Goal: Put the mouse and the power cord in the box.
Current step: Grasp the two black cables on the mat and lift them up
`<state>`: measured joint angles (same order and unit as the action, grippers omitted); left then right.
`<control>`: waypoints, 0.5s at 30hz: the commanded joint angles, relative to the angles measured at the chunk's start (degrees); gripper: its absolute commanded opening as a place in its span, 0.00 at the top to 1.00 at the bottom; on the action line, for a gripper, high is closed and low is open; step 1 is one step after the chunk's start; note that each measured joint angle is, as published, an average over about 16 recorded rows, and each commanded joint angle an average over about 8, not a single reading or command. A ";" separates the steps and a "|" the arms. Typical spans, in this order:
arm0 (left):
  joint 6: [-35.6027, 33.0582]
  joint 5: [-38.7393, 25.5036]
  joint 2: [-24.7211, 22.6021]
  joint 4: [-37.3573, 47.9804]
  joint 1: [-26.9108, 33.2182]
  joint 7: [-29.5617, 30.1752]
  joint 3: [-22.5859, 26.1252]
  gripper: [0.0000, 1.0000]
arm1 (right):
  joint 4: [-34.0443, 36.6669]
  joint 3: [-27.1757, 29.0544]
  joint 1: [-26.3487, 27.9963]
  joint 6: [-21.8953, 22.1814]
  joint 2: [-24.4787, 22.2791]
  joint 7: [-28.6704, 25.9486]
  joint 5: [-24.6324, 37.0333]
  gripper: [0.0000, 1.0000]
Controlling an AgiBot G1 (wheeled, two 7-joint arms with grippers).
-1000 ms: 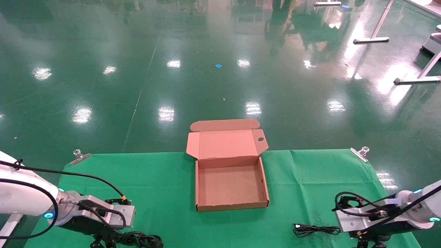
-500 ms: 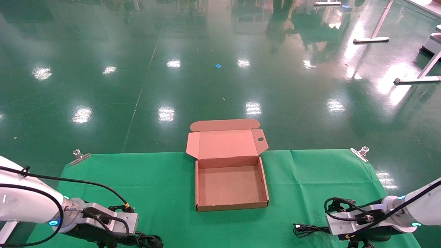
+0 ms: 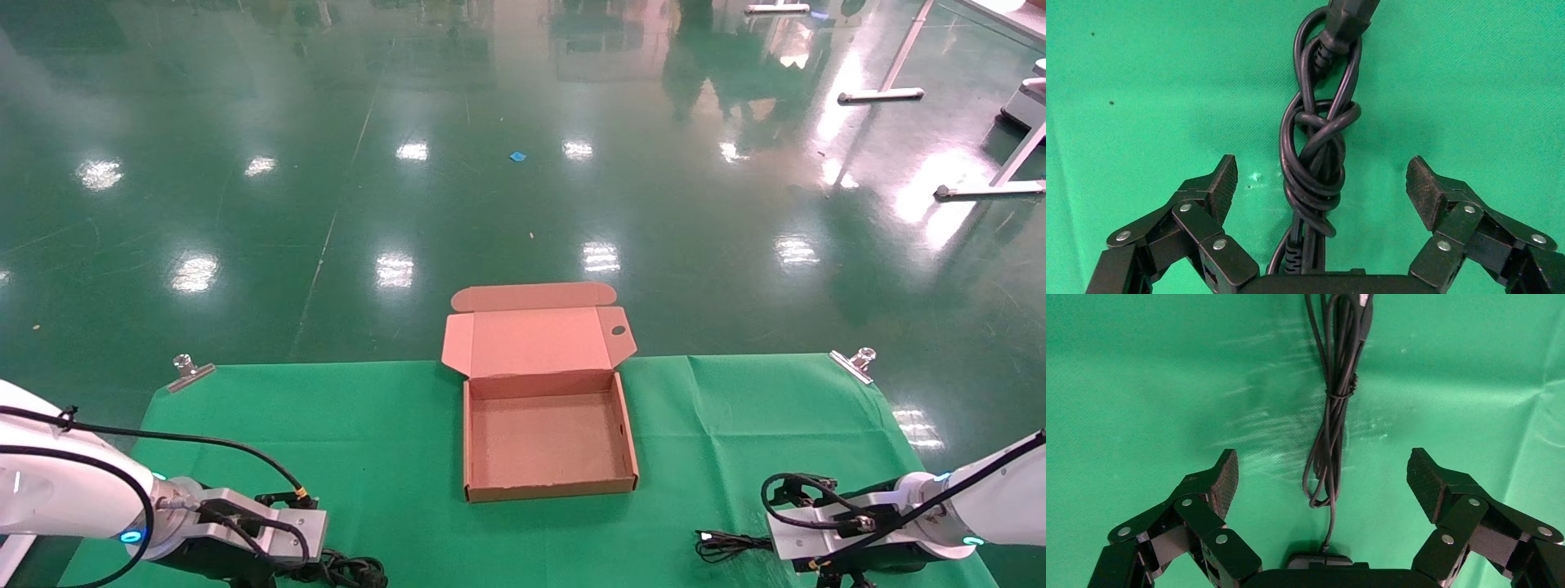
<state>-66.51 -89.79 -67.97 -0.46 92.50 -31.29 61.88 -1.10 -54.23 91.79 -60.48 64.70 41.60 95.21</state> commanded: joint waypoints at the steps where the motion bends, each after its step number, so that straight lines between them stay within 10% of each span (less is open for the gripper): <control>1: 0.28 -0.04 -0.05 0.26 -0.02 0.12 0.03 0.56 | 0.25 0.10 -0.11 0.37 0.04 0.14 -0.14 0.91; 6: 0.42 -0.06 -0.15 0.43 -0.05 0.13 0.05 0.99 | 0.47 0.17 -0.20 0.71 0.08 0.20 -0.26 1.00; 15: 0.35 -0.06 -0.07 0.26 -0.02 0.15 0.04 1.00 | 0.30 0.16 -0.19 0.42 0.01 0.17 -0.21 1.00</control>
<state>-66.16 -89.85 -68.05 -0.19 92.48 -31.14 61.91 -0.79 -54.07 91.60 -60.04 64.72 41.77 95.00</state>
